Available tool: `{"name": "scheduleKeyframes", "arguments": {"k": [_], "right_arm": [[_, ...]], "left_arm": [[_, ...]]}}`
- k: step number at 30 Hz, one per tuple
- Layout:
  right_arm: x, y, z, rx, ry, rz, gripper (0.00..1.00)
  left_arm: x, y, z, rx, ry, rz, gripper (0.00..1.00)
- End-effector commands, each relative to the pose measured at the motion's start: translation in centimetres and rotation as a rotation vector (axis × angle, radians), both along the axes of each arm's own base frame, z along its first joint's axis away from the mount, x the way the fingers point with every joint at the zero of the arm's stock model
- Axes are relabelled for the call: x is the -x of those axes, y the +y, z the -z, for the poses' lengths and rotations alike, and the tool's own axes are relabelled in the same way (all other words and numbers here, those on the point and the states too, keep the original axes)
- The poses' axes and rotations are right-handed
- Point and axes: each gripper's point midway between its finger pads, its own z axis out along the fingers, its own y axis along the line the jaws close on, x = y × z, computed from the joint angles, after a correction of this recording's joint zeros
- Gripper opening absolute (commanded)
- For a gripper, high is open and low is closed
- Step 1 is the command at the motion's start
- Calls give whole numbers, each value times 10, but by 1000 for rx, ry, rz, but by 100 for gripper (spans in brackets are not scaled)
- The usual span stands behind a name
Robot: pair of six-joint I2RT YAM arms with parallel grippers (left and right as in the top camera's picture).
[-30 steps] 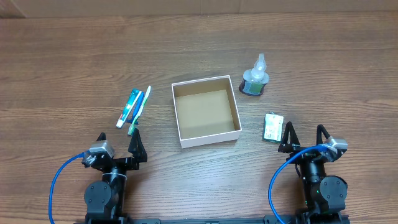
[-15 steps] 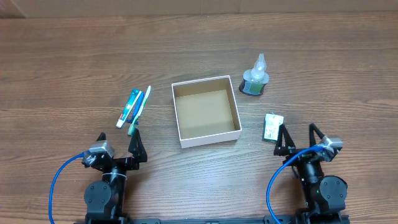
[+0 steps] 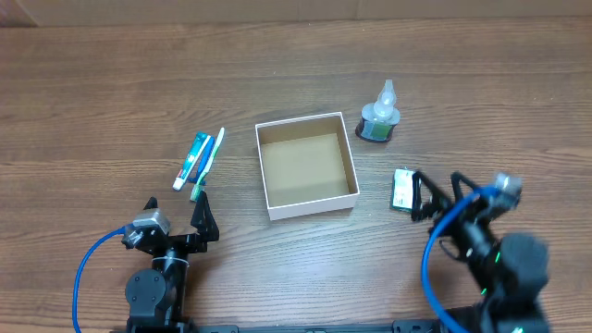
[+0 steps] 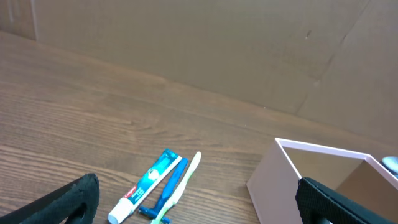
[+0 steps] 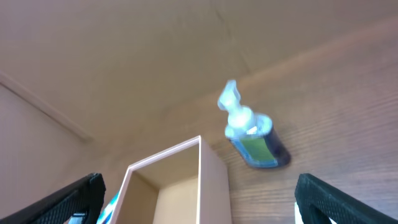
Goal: Pack container
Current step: 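Reach the right gripper to the soap pump bottle and grasp it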
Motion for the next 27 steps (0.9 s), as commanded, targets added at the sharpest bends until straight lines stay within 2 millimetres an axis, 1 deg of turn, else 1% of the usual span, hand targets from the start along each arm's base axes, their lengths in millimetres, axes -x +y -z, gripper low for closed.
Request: {"name": "scheduleKeyframes", "arguments": {"k": [1, 5, 7, 8, 10, 12, 13, 15, 18, 19, 20, 24, 25, 27], "right_arm": [[-30, 1, -35, 39, 162, -4, 100], [-65, 3, -56, 120, 419, -34, 100], [-82, 4, -63, 134, 516, -42, 100], [-96, 5, -65, 137, 566, -45, 100], [-117, 7, -62, 141, 613, -48, 100], [-137, 9, -56, 145, 617, -51, 100], [-147, 13, -51, 134, 614, -69, 100], [-152, 14, -41, 146, 632, -83, 100], [-162, 16, -36, 160, 623, -91, 100], [-163, 20, -34, 193, 614, -115, 98], [-165, 20, -25, 251, 628, -113, 96], [-165, 24, 4, 446, 688, -97, 96], [-166, 25, 17, 515, 721, -70, 96], [-168, 33, 34, 576, 754, -68, 96]], "left_arm": [[0, 2, 0, 14, -7, -10, 100], [0, 2, 0, 14, -7, -10, 100], [0, 2, 0, 14, -7, -10, 100], [0, 2, 0, 14, -7, -10, 100], [0, 2, 0, 14, -7, -10, 100], [0, 2, 0, 14, -7, -10, 100], [0, 2, 0, 14, -7, -10, 100], [0, 2, 0, 14, -7, -10, 100], [0, 2, 0, 14, -7, -10, 100], [0, 2, 0, 14, -7, -10, 100], [0, 2, 0, 14, -7, -10, 100], [0, 2, 0, 14, -7, -10, 100], [0, 2, 0, 14, -7, -10, 100], [0, 2, 0, 14, -7, -10, 100]]}}
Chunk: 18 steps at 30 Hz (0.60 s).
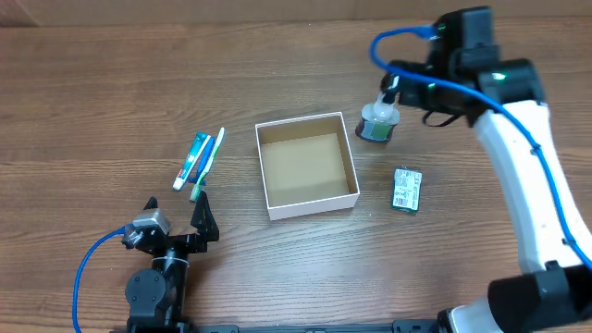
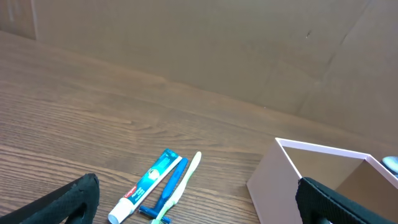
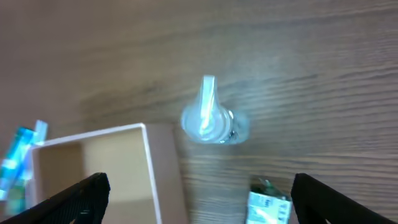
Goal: Pack container
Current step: 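Reach the right gripper to the soap pump bottle and grasp it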
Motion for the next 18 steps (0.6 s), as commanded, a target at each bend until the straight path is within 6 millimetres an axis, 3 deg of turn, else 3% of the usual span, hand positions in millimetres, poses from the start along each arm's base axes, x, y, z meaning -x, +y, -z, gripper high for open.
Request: {"name": "scheduleKeyframes", "arguments": {"k": [1, 6, 15, 18], "right_arm": [[-14, 4, 25, 199, 17, -23, 96], [-27, 8, 54, 214, 52, 52, 97], [-43, 15, 61, 133, 15, 120, 97], [-48, 22, 75, 74, 42, 101, 95]], "left_arm": [[0, 2, -1, 14, -6, -10, 100], [0, 2, -1, 14, -6, -10, 100], [0, 2, -1, 14, -6, -10, 100], [0, 2, -1, 14, -6, -10, 100]]}}
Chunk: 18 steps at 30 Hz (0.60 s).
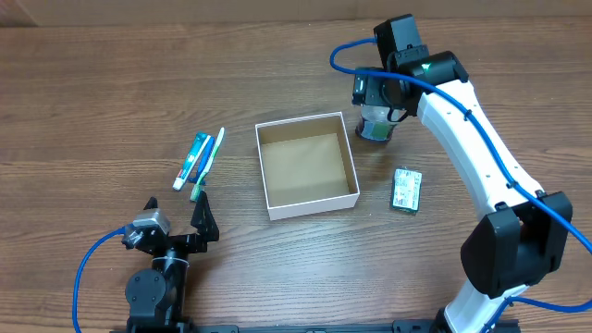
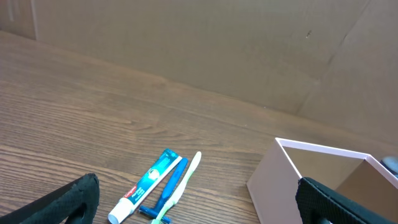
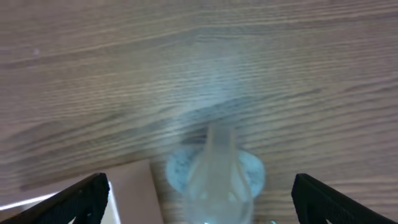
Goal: Pack container
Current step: 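Reach the right gripper to the soap pump bottle and grasp it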
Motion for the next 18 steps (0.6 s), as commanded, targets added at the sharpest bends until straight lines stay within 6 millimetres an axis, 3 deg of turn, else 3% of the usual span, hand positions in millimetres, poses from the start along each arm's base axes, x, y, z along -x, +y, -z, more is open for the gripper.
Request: {"name": "scheduleKeyframes", "arguments": {"k": [1, 7, 12, 18], "right_arm": [[-5, 3, 17, -67, 37, 20, 93], [-9, -17, 43, -55, 98, 75, 81], [-12, -23, 44, -46, 94, 66, 72], [-10, -23, 45, -43, 103, 67, 52]], "left_arm": [[0, 2, -1, 14, -6, -10, 100], [0, 2, -1, 14, -6, -10, 100], [0, 2, -1, 14, -6, -10, 100], [0, 2, -1, 14, -6, -10, 100]]}}
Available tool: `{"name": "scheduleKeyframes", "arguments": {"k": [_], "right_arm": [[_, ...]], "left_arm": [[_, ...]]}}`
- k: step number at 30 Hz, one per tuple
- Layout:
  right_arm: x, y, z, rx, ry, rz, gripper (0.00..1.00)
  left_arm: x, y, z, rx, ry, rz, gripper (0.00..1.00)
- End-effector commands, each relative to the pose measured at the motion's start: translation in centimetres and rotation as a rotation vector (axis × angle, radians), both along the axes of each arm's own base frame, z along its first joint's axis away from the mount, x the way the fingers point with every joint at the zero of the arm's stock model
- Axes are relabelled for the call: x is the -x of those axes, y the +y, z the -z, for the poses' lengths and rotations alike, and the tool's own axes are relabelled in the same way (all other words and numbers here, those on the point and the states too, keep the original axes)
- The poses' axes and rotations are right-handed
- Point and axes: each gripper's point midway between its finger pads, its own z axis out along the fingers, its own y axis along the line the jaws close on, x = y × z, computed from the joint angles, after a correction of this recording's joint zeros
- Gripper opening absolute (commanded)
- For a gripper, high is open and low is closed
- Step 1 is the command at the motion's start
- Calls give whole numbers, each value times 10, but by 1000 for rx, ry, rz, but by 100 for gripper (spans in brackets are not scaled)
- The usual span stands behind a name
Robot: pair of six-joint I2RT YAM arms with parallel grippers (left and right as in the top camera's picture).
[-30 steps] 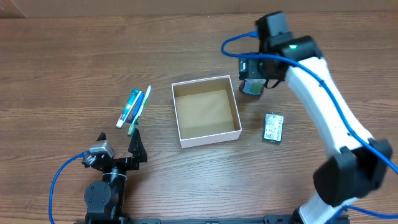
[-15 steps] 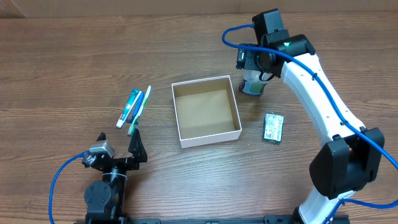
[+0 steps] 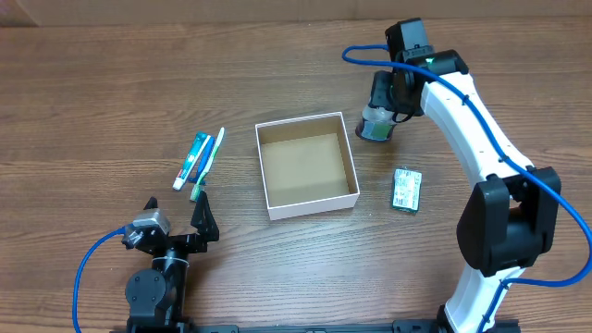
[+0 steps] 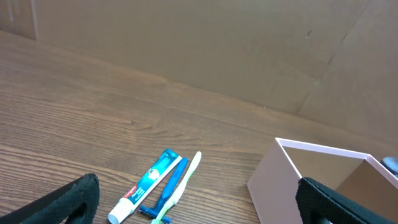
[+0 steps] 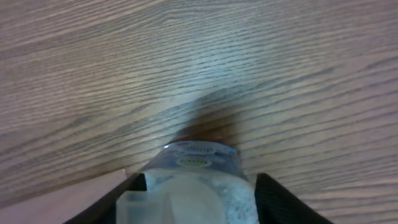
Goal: Pack container
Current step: 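Reach the right gripper to the soap pump bottle and grasp it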
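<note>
A clear pump bottle (image 3: 376,129) with a green label stands upright on the table, right of the open white box (image 3: 312,204). My right gripper (image 3: 386,100) has come down over it, and in the right wrist view its fingers (image 5: 132,188) press both sides of the bottle (image 5: 202,160). Left of the box lie a toothpaste tube (image 3: 192,159), a blue razor (image 4: 166,192) and a green toothbrush (image 3: 209,162). A green packet (image 3: 405,190) lies right of the box. My left gripper (image 4: 198,200) stands open and empty at the front left.
The wooden table (image 3: 111,83) runs back to a cardboard wall (image 4: 205,43). The box's near wall (image 4: 268,180) rises close to my left gripper's right finger. The box corner (image 5: 81,200) sits just left of the bottle.
My right gripper has dropped lower onto the bottle and its fingers have closed in from wide apart to the bottle's sides. The left arm has not moved.
My right gripper was open low at the front right, near the green packet. Then it was high above the bottle, then closer over it with fingers wide. Now it is shut on the bottle, which stands where it stood. The left gripper stayed open throughout.
</note>
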Motion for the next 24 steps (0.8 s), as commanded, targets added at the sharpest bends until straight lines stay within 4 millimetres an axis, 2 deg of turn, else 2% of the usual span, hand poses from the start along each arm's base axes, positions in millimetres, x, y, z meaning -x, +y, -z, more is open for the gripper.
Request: {"name": "scheduleKeyframes", "arguments": {"k": [1, 5, 9, 11, 15, 20, 24], "right_arm": [[0, -1, -4, 2, -8, -5, 51], [0, -5, -8, 45, -10, -22, 51], [1, -10, -9, 74, -9, -25, 39], [1, -10, -9, 77, -9, -31, 38], [1, -10, -9, 86, -8, -34, 40], [1, -10, -15, 83, -22, -34, 51], [-1, -10, -24, 80, -32, -34, 51]], "left_arm": [[0, 2, -1, 14, -7, -10, 100], [0, 2, -1, 14, -7, -10, 100], [0, 2, -1, 14, -7, -10, 100], [0, 2, -1, 14, -7, -10, 100], [0, 2, -1, 14, -7, -10, 100], [0, 2, -1, 13, -7, -10, 100], [0, 2, -1, 14, -7, -10, 100]]}}
